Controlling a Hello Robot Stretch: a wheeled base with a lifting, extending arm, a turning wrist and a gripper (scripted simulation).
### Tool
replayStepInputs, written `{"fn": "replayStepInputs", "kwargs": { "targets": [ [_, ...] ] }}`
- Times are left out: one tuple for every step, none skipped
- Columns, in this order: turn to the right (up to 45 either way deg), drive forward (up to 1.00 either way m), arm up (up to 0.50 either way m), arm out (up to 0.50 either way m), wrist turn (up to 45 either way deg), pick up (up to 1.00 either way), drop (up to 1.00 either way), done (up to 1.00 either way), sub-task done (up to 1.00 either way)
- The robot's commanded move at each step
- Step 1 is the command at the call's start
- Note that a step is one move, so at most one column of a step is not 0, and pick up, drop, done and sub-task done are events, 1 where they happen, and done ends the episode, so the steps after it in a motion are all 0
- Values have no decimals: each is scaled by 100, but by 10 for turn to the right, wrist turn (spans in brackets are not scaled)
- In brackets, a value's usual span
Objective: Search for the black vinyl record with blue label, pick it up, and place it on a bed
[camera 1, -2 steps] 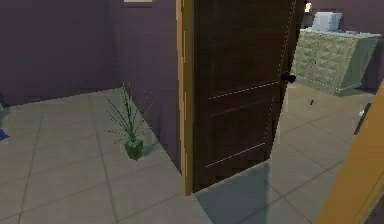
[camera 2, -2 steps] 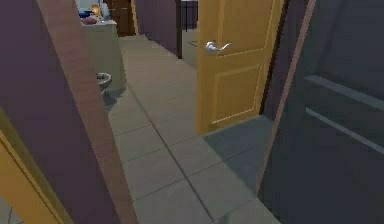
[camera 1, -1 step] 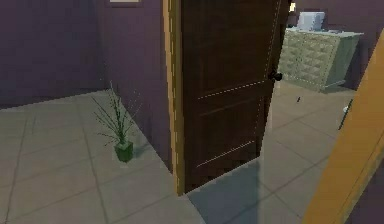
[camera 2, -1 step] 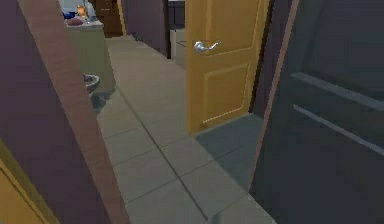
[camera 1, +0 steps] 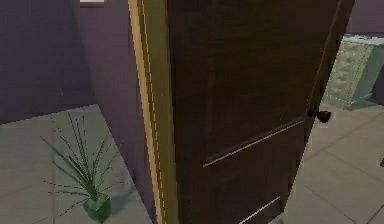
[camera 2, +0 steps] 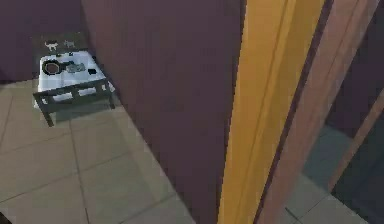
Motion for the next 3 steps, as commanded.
{"fn": "replayStepInputs", "kwargs": {
  "targets": [
    [450,0,0,0,0,0,0,0,0],
    [90,0,0,0,0,0,0,0,0],
    [0,100,0,0,0,0,0,0,0]
  ]
}}
